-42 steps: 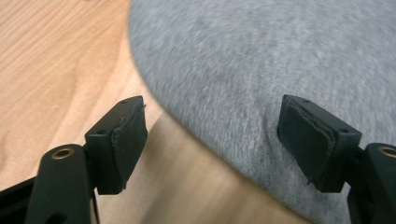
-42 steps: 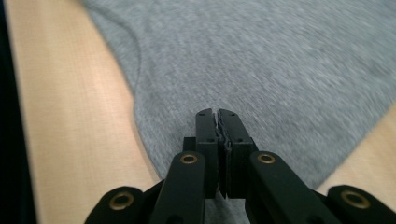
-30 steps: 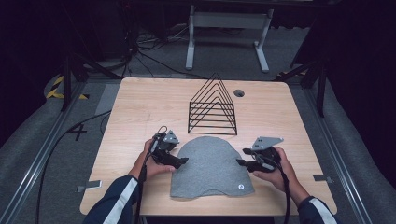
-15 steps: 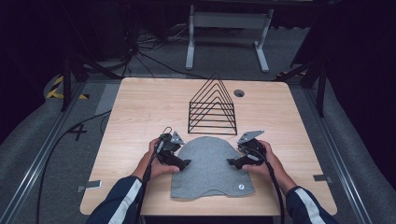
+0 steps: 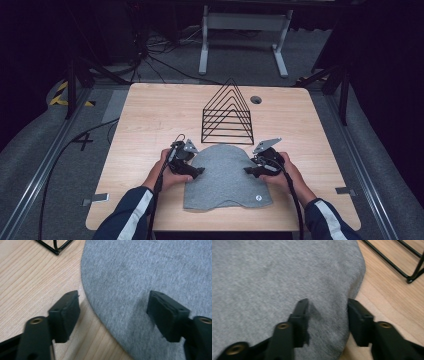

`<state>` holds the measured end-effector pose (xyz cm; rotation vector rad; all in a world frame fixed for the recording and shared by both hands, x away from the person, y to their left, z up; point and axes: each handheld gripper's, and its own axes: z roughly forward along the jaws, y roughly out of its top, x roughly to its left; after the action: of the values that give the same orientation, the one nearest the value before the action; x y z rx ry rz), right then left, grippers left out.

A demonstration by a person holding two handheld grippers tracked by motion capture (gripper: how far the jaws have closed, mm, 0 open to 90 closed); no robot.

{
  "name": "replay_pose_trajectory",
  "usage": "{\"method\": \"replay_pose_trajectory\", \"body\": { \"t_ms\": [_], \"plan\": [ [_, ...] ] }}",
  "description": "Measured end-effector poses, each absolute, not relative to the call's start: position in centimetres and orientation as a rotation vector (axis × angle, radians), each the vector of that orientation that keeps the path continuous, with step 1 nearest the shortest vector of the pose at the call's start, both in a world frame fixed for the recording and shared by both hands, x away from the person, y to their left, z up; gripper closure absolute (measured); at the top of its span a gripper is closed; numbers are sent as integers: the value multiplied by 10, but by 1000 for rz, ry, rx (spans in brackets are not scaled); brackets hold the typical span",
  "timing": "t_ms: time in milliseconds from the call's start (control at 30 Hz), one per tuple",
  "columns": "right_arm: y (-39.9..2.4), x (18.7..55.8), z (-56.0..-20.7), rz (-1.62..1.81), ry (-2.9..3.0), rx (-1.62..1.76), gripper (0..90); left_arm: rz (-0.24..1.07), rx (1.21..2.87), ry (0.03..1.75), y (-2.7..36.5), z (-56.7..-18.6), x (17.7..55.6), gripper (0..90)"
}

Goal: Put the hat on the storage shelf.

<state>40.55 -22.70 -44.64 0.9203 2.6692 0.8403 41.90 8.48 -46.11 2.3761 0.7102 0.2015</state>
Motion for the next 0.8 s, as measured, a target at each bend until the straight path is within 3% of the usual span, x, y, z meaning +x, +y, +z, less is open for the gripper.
{"method": "replay_pose_trajectory", "body": {
  "t_ms": [133,267,367,600,800],
  "plan": [
    [-228,402,-447,878,2681,926,730,200,2381,694,84,-460,418,375],
    [-231,403,-448,910,2685,955,779,186,2382,697,83,-459,417,442],
    [-232,403,-448,930,2683,975,809,176,2382,681,85,-458,419,541],
    [-232,400,-447,927,2675,953,828,121,2363,669,89,-459,422,761],
    [-236,397,-440,968,2651,929,833,137,2376,643,87,-456,419,836]
  ]
}}
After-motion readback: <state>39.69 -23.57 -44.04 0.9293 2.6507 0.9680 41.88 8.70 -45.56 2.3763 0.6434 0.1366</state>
